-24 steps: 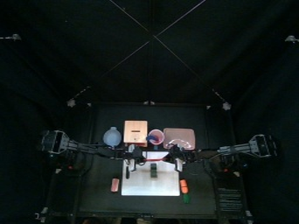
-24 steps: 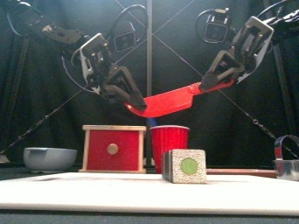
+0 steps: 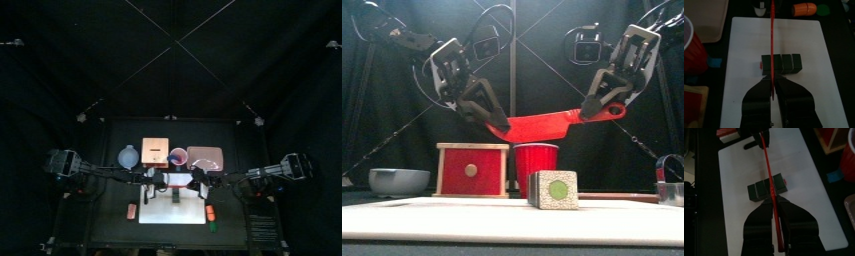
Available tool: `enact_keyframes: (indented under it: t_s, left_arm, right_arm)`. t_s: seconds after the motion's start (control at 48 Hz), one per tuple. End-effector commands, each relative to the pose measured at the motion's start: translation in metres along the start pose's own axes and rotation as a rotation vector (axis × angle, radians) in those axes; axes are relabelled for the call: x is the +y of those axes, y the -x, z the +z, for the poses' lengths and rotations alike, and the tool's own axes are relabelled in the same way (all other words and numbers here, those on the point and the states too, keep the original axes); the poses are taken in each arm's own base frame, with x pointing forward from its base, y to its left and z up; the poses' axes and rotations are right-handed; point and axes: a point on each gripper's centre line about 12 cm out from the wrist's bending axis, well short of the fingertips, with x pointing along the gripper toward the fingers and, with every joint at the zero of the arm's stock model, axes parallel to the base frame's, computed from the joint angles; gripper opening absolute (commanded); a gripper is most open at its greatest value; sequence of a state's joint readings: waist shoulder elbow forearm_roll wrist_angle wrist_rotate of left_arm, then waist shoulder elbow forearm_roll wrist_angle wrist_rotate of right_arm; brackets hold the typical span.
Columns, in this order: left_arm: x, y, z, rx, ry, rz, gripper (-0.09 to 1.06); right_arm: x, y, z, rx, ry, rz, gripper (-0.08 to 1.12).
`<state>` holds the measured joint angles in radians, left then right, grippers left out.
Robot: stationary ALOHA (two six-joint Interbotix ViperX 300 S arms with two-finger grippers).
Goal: Place sushi on board then cut the sushi with the knife then place the pieces on the plate
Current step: Cut the sushi into 4 pieces
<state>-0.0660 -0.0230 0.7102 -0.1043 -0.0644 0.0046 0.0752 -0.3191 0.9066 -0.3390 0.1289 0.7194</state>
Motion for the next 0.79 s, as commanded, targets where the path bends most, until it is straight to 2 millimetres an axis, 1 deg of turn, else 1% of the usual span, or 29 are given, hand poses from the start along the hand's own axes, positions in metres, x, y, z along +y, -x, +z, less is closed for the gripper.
enact_keyframes:
  t_s: [0.021,0.229,0.354,0.625,0.792]
  left_arm:
    - [-0.005,-0.001,0.013,-0.033,0.002,-0.012,0.42]
    - [-0.01,-0.01,0.009,-0.012,-0.006,-0.019,0.42]
    - [-0.011,-0.014,0.007,-0.002,-0.004,-0.021,0.42]
    - [-0.022,-0.015,0.003,0.015,-0.015,-0.043,0.42]
    - [-0.028,-0.015,-0.001,0.045,-0.003,-0.053,0.42]
  right_arm:
    - [-0.001,-0.004,0.003,0.043,-0.009,-0.04,0.23]
    - [-0.005,-0.019,-0.001,0.147,0.011,-0.12,0.23]
    - [-0.006,-0.026,-0.001,0.174,0.025,-0.144,0.23]
    - [-0.005,-0.027,0.0,0.183,0.017,-0.15,0.22]
    - [0.0,-0.027,-0.001,0.186,0.018,-0.137,0.22]
